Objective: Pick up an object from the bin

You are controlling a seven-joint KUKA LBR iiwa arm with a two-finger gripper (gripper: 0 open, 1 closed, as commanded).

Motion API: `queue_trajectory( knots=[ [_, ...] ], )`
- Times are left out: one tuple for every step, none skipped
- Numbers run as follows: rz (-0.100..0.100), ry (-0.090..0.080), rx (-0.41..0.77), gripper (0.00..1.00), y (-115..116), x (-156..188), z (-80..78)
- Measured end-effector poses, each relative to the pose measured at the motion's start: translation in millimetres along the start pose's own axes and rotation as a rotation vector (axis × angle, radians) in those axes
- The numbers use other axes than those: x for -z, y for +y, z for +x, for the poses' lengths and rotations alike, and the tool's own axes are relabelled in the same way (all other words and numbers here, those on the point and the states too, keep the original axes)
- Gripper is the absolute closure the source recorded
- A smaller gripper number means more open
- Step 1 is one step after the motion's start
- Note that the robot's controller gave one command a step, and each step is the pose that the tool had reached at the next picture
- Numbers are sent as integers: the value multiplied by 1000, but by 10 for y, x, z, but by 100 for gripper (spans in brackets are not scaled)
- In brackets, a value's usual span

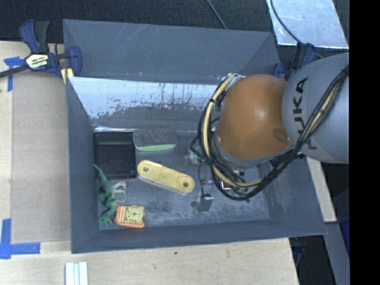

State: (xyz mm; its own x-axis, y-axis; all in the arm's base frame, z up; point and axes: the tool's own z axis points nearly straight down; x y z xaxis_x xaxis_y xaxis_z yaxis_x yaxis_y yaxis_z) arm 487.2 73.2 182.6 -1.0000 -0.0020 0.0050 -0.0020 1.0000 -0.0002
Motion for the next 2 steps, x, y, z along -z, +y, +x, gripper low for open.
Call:
queue_trajectory(
  knots=[
    [-1,-7,-3,0,-2,31,-18],
    [-2,-8,-10,0,440,-1159,-625]
  ],
)
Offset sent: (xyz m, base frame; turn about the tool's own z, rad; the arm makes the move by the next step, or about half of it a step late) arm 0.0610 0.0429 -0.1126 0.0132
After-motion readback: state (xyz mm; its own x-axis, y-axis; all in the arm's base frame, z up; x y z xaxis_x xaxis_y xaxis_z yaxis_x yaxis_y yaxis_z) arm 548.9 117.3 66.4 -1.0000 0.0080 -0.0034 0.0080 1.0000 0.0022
